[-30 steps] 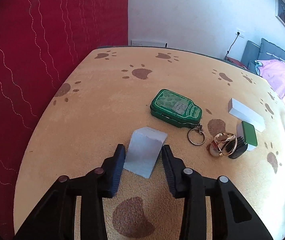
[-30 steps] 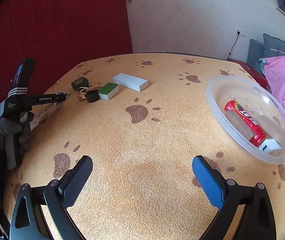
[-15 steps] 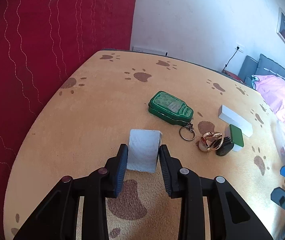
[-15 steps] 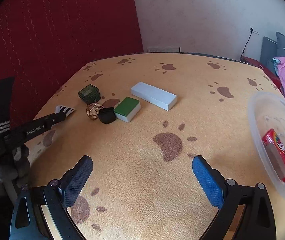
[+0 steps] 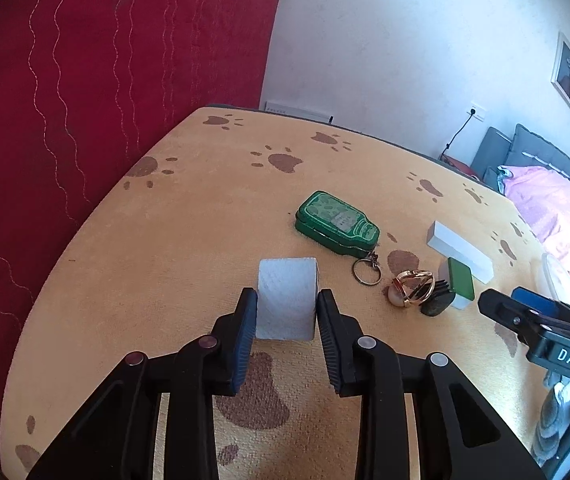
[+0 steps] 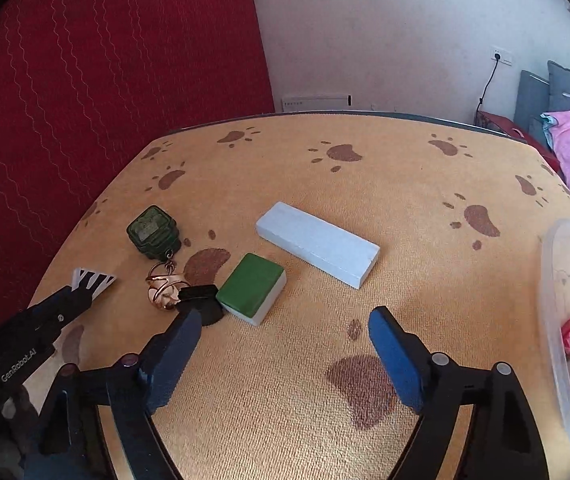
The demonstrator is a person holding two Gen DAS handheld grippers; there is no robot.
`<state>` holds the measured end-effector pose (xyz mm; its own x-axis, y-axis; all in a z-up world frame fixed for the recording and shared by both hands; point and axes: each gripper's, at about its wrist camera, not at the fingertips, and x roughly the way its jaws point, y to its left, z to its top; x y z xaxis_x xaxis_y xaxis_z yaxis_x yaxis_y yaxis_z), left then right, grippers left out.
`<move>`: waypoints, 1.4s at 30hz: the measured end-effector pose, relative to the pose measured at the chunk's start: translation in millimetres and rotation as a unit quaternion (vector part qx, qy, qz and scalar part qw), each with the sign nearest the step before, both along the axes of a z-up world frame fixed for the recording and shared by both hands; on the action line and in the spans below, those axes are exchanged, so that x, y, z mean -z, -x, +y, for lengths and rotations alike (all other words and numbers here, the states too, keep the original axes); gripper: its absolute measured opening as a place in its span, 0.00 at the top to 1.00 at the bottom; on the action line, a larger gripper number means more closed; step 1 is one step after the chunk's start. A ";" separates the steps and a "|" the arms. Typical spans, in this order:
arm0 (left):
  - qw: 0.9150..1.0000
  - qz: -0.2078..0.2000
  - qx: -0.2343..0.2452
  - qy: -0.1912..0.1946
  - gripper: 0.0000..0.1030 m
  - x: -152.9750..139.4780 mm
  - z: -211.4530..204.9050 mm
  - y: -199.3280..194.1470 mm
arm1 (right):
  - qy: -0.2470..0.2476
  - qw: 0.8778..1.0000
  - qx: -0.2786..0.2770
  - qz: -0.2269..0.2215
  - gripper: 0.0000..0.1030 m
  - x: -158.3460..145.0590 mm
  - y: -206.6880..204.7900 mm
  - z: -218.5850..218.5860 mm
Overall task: Organize rigid objects
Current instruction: 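Lift the white piece with the left tool while the right tool grasps the green-and-white block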
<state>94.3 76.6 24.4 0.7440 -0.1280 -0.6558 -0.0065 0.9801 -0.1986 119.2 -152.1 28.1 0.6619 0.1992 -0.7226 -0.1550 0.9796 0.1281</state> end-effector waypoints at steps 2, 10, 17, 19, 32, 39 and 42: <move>1.000 0.000 0.001 0.001 0.70 -0.4 -1.0 0.5 | 0.006 1.000 -0.006 0.000 0.15 1.5 -2.3 4.3; 1.000 0.004 0.007 -0.006 0.70 2.5 -5.4 -0.6 | 0.008 1.000 -0.004 0.008 0.24 11.3 -13.3 14.6; 1.000 0.026 0.010 -0.010 0.66 9.4 -7.7 -7.5 | 0.005 1.000 0.005 0.000 0.33 8.5 -23.9 18.9; 0.999 0.038 0.007 -0.008 0.64 12.2 -6.7 -10.5 | 0.008 1.000 0.007 0.000 0.39 8.2 -26.2 19.9; 0.999 0.040 0.016 -0.023 0.57 12.6 -12.8 -11.8 | 0.045 0.999 0.005 0.001 0.47 19.8 -30.2 26.4; 0.999 0.035 0.007 -0.005 0.70 12.4 -7.5 -11.1 | 0.051 0.999 0.005 -0.003 0.69 17.1 -21.2 25.1; 0.999 0.029 0.005 0.011 0.70 11.5 -1.9 -10.6 | 0.050 0.999 0.005 -0.003 0.70 16.8 -13.5 23.0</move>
